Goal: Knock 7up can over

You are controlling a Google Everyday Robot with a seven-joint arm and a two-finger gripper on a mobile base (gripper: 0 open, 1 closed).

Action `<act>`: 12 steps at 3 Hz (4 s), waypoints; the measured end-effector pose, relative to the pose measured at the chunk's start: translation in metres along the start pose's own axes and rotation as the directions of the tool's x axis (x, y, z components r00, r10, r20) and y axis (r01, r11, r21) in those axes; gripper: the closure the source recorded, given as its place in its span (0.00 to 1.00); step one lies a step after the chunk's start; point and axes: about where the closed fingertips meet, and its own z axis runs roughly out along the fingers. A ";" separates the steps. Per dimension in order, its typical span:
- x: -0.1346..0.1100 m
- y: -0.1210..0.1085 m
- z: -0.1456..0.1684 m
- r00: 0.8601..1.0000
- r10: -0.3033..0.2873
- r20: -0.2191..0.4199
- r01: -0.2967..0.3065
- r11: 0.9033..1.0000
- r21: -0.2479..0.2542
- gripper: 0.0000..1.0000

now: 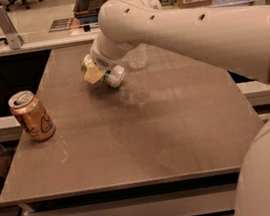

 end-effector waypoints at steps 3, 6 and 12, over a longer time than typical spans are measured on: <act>-0.010 0.006 0.022 0.999 -0.004 0.039 0.005 0.999 -0.040 1.00; -0.015 0.013 0.032 0.999 -0.008 0.054 0.011 0.998 -0.058 1.00; -0.027 0.021 0.045 0.998 -0.027 0.056 0.032 0.995 -0.093 0.00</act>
Offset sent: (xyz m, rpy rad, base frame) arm 0.0376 0.0943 -0.0766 0.1602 0.0673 0.1964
